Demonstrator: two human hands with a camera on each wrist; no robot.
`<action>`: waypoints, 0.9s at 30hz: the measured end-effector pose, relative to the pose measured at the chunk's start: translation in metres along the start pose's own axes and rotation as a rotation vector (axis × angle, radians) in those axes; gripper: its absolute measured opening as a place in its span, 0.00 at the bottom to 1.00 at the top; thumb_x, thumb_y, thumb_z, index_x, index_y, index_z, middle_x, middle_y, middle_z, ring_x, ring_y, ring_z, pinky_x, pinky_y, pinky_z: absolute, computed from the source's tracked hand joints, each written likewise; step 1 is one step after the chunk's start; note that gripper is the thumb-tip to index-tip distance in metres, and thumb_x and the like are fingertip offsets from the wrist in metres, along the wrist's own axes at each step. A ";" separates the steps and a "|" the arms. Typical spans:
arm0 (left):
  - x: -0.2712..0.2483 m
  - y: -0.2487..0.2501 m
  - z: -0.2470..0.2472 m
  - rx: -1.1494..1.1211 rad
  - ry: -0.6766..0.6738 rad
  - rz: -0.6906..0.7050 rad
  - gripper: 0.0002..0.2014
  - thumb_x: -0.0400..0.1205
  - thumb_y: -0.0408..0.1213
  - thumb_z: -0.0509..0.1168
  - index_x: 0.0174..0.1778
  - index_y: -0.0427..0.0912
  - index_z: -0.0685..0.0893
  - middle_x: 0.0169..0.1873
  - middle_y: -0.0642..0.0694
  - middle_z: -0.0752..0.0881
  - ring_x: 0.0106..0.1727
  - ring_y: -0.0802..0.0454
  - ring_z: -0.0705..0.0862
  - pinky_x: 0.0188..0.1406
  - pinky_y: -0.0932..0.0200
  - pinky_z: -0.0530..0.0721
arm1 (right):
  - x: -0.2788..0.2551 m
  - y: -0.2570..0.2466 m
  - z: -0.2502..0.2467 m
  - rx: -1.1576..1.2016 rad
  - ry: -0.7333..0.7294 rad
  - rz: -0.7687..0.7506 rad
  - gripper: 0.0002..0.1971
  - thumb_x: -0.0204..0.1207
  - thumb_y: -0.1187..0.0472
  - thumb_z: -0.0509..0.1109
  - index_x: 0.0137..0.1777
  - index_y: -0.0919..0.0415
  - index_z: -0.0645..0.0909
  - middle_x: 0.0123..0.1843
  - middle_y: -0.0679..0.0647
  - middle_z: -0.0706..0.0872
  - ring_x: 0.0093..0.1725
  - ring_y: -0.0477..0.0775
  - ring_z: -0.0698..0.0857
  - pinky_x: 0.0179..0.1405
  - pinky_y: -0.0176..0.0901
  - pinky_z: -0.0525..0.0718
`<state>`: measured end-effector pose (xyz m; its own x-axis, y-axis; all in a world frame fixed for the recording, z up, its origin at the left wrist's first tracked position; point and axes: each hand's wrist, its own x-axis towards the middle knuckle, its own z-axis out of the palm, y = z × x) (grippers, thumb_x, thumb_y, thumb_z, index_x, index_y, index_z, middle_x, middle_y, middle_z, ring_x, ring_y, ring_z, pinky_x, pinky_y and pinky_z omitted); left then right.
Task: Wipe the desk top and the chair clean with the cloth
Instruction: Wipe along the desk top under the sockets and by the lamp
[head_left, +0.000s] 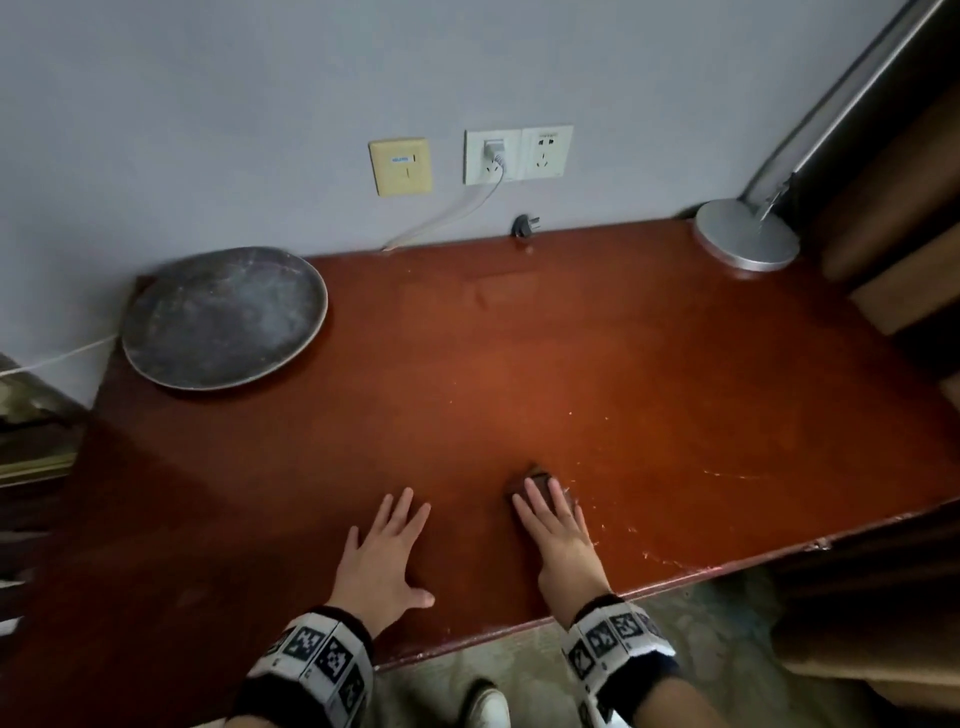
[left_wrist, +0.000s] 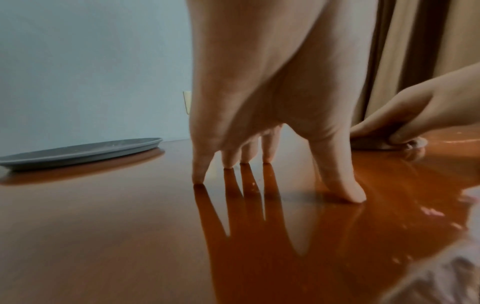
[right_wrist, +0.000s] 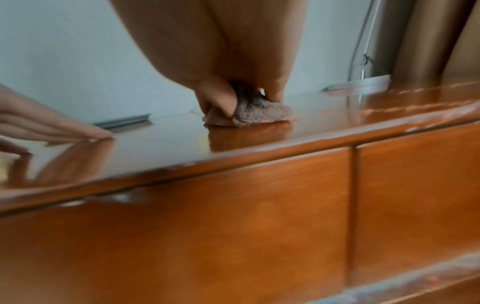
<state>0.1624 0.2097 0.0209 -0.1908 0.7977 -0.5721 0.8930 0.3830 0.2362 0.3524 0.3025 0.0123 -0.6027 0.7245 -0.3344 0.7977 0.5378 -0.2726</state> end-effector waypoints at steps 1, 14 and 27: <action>0.000 0.000 -0.003 -0.005 0.006 -0.013 0.51 0.76 0.52 0.70 0.83 0.51 0.38 0.82 0.52 0.32 0.83 0.51 0.34 0.81 0.43 0.46 | 0.002 -0.013 0.008 -0.034 0.023 -0.105 0.45 0.63 0.73 0.71 0.81 0.56 0.60 0.83 0.51 0.49 0.82 0.59 0.48 0.80 0.58 0.57; 0.044 0.006 -0.039 0.017 0.006 -0.009 0.50 0.78 0.51 0.68 0.84 0.47 0.38 0.82 0.50 0.33 0.83 0.52 0.34 0.82 0.46 0.44 | 0.002 0.067 -0.027 0.148 0.103 0.464 0.45 0.72 0.76 0.58 0.83 0.50 0.40 0.83 0.45 0.33 0.82 0.53 0.33 0.82 0.54 0.41; 0.082 -0.029 -0.068 -0.068 0.082 -0.086 0.50 0.78 0.53 0.67 0.83 0.45 0.38 0.83 0.49 0.36 0.83 0.54 0.37 0.82 0.49 0.45 | 0.128 -0.093 -0.030 -0.026 -0.070 -0.304 0.42 0.79 0.63 0.66 0.83 0.61 0.40 0.83 0.52 0.32 0.79 0.53 0.28 0.80 0.53 0.33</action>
<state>0.0931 0.2952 0.0207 -0.3003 0.7951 -0.5269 0.8427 0.4799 0.2440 0.2016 0.3587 0.0215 -0.8127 0.4976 -0.3030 0.5804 0.7368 -0.3468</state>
